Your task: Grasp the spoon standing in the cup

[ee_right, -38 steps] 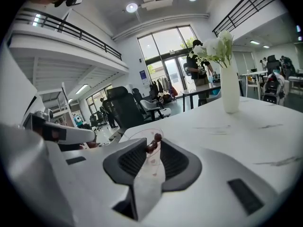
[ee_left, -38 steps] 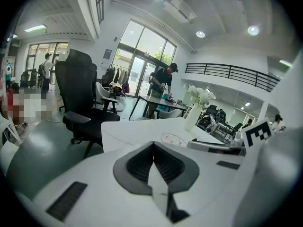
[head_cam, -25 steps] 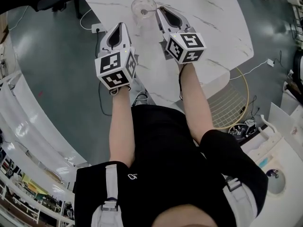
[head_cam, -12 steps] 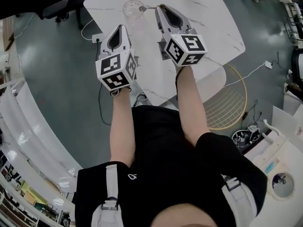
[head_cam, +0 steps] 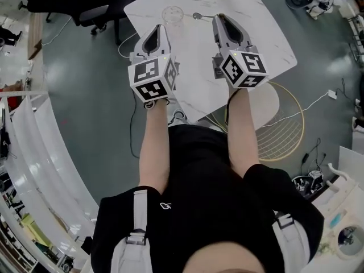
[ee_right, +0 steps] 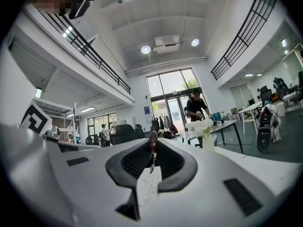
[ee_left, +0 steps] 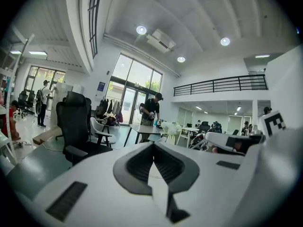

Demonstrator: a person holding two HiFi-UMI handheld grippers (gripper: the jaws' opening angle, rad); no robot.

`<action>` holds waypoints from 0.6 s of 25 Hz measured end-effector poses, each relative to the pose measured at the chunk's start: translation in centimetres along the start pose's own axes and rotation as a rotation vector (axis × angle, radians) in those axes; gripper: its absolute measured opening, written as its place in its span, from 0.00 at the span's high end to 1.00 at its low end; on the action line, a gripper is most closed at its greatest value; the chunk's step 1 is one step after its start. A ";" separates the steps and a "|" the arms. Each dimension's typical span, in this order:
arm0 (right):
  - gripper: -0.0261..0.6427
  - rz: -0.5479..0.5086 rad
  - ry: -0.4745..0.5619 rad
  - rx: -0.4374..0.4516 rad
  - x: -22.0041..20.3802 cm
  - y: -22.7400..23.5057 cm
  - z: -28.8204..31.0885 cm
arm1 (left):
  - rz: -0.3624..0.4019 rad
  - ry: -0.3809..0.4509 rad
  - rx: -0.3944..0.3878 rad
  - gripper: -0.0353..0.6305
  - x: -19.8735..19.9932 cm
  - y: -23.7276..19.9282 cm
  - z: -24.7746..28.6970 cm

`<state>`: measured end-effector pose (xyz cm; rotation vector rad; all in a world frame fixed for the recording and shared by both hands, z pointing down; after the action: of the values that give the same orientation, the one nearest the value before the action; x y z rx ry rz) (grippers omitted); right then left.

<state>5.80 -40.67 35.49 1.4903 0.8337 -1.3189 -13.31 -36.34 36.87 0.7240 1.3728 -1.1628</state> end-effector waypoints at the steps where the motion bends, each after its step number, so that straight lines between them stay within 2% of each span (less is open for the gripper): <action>1: 0.89 -0.007 0.011 0.005 0.4 0.1 -0.6 | 0.005 0.011 -0.003 0.92 0.2 0.4 -0.3; 6: 0.89 -0.020 0.039 0.019 2.2 0.7 -4.9 | 0.018 0.037 -0.001 0.92 0.7 3.2 -3.3; 10: 0.89 -0.051 0.038 0.039 2.3 0.4 -6.5 | 0.008 0.059 0.027 0.92 0.9 3.7 -5.2; 15: 0.89 -0.065 0.043 0.062 2.8 -0.4 -7.5 | 0.008 0.082 0.026 0.92 1.6 4.2 -6.5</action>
<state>8.48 -33.77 32.49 1.5560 0.8820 -1.3760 -12.04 -29.27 33.57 0.8028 1.4233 -1.1576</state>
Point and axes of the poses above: the fingertips, and each gripper's own axes: z forward along the fingers, y to its right, x out of its top, the point moved 4 cm from there along -z, backward along the fingers, and after that the axes turned 12 degrees about -x, right-handed, at the moved point
